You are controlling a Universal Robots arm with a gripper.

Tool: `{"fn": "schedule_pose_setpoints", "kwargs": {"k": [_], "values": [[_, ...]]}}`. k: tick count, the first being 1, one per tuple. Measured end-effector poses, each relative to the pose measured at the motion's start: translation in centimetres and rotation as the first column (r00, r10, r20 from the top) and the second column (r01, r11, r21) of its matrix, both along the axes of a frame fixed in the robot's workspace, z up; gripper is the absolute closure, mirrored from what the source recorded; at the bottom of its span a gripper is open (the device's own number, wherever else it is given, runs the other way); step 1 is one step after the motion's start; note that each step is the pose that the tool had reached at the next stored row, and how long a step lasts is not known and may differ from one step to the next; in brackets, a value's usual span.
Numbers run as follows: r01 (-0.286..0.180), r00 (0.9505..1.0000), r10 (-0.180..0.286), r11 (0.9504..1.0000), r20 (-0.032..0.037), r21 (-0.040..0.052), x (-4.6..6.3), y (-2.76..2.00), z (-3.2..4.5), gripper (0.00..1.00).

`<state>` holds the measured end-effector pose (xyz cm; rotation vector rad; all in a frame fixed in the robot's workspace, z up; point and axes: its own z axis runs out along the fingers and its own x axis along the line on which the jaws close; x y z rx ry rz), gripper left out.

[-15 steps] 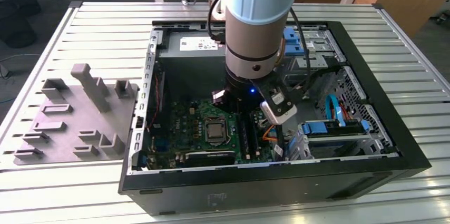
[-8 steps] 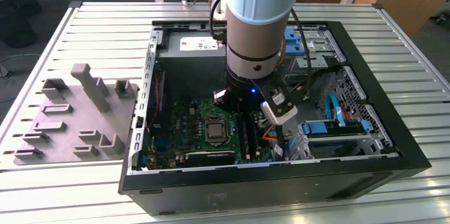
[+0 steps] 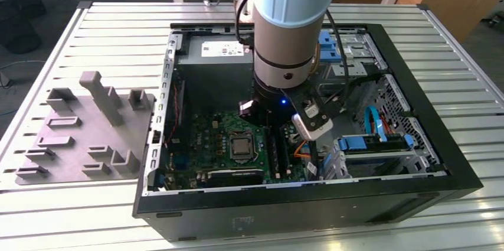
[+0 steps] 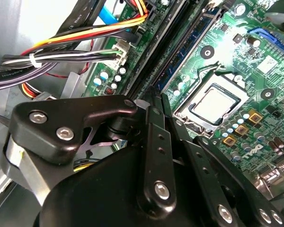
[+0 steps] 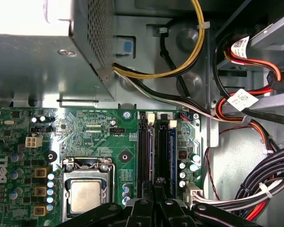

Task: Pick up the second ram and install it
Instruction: 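Insert the second ram into the second slot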

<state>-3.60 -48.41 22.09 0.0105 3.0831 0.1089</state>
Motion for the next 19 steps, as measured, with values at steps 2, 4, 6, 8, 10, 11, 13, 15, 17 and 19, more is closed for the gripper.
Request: {"fn": "schedule_pose_setpoints", "kwargs": {"k": [2,4,6,8,10,11,13,15,17,19], "values": [[0.001,1.0000,-0.001,1.0000,0.0000,-0.0001,0.00,0.00,0.00,0.87],[0.003,1.0000,-0.003,1.0000,0.0001,0.0001,0.00,0.01,-0.07,0.87],[0.004,1.0000,-0.004,1.0000,0.0000,0.0000,0.00,0.00,-0.17,0.87],[0.004,1.0000,-0.004,1.0000,-0.0001,-0.0002,0.00,0.00,-0.20,0.87],[0.004,1.0000,-0.004,1.0000,0.0001,0.0003,0.00,0.00,-0.25,0.87],[0.004,1.0000,-0.004,1.0000,0.0000,0.0003,0.00,0.00,-0.26,0.87],[0.004,1.0000,-0.004,1.0000,0.0000,0.0004,0.00,0.00,-0.26,0.87],[0.004,1.0000,-0.004,1.0000,0.0001,0.0008,0.00,0.00,-0.34,0.87],[0.004,1.0000,-0.004,1.0000,0.0000,0.0008,-0.01,0.00,-0.35,0.87],[0.004,1.0000,-0.004,1.0000,0.0000,0.0008,0.00,0.00,-0.35,0.87]]}}
